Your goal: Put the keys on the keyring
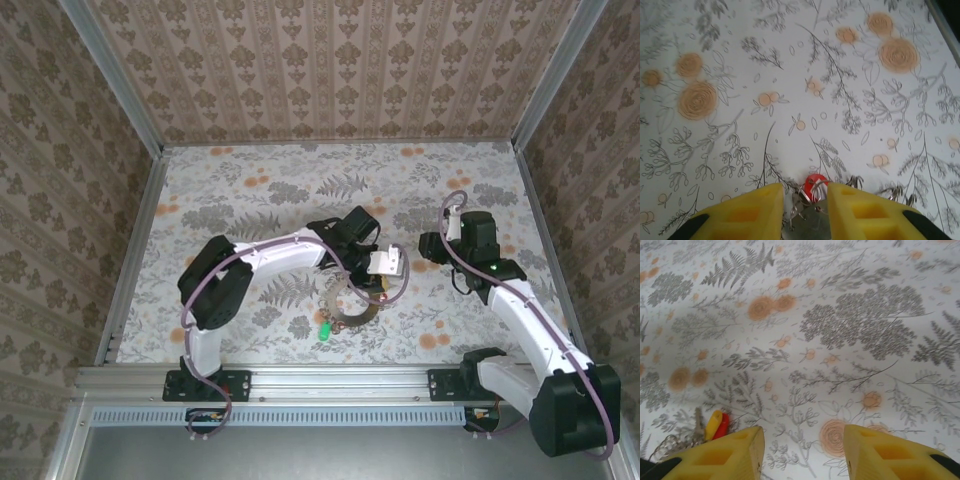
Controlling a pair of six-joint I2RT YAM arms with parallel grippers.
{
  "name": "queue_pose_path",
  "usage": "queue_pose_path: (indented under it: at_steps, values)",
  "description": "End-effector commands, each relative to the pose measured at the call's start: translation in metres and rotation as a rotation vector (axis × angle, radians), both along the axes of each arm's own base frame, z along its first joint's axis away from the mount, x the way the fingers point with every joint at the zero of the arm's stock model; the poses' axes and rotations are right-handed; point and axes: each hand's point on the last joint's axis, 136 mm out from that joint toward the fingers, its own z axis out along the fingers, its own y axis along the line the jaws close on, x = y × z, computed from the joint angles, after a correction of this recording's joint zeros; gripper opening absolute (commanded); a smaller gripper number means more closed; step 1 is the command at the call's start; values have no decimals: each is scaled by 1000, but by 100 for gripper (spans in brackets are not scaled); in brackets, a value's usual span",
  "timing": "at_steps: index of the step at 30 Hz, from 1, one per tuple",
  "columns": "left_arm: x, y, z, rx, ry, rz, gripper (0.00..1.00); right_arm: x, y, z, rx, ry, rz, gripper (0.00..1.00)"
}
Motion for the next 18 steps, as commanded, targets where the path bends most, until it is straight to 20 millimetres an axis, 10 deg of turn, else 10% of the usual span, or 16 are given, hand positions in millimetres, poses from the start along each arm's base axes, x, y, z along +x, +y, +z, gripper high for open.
queue_pose_path:
  at_steps: [1,8,9,10,11,18]
  values:
    - [9,-2,55,-215,-1,70,30,7,-24,17,-80,-113,-100,49]
    - [39,56,107,-477,-94,311,42,12,-54,32,-259,-280,-193,72]
    - [44,68,109,-495,-107,359,54,13,-54,28,-281,-289,-179,75]
    - [49,79,110,-506,-119,404,95,14,-54,25,-297,-295,-170,82]
    - [55,92,111,-517,-132,455,100,16,-55,19,-315,-296,-163,84]
    - [103,199,120,-554,-276,898,100,36,-50,-9,-354,-336,-120,85]
